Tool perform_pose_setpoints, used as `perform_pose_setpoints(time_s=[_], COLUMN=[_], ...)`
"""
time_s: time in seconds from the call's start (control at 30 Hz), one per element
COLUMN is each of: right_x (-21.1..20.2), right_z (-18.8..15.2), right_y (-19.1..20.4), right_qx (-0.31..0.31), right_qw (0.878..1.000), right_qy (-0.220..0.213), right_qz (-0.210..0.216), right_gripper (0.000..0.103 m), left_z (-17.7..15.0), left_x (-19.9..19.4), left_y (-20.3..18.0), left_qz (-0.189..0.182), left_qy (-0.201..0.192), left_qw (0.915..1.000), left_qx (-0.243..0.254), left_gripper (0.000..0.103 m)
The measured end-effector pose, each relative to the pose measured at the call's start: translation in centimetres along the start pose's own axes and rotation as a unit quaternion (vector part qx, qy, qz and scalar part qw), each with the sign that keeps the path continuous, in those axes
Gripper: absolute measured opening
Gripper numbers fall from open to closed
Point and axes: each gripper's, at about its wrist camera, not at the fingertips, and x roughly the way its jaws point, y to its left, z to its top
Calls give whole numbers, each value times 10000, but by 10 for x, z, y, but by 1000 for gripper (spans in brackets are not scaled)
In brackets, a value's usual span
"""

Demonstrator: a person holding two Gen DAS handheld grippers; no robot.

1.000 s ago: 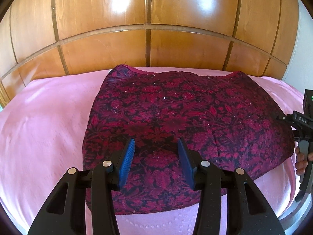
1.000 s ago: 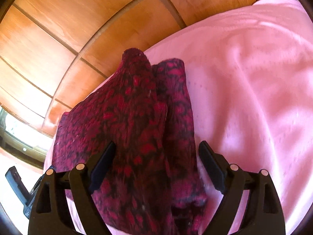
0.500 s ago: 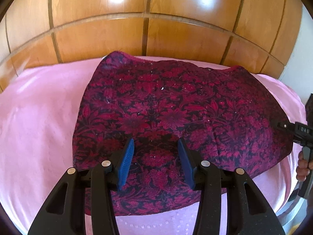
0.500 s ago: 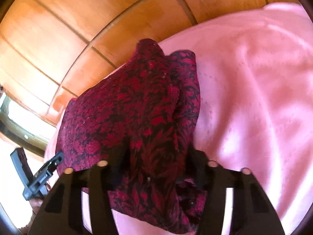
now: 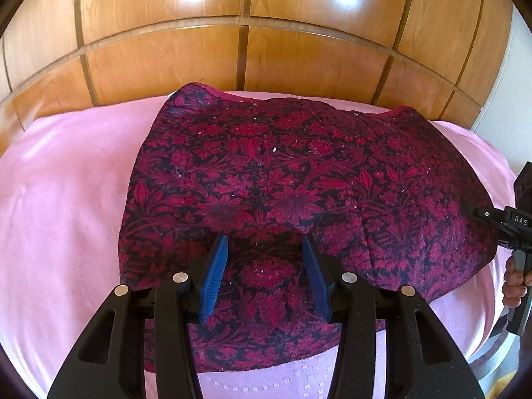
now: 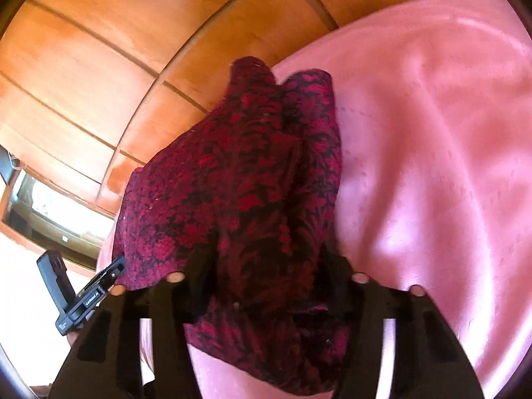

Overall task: Fold small clothes
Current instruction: 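Lift the top with the right gripper and fold it over toward the left gripper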

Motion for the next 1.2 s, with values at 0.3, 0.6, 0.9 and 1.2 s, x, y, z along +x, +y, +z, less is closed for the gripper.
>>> perform_pose_setpoints(time_s=[0.3, 0.6, 0.9, 1.2], right_x=[-29, 12, 96, 122], right_z=[3, 1, -63, -122], right_y=[85, 217, 306, 330], right_qx=[-239, -1085, -2505, -3790], right_qw=[9935, 9826, 9638, 9253], right_qy=[-354, -148, 522, 114], right_qz=[1058, 1500, 751, -98], right_gripper=[31, 26, 25, 26], left_z=[6, -2, -16, 15], left_x=[10, -13, -77, -70], left_y=[26, 88, 186, 171], left_qz=[-670, -1489, -2536, -2551], left_qy=[175, -64, -773, -681], left_qw=[9957, 9761, 9301, 9438], left_qx=[-610, -1584, -2542, -1989], left_gripper=[45, 38, 38, 45])
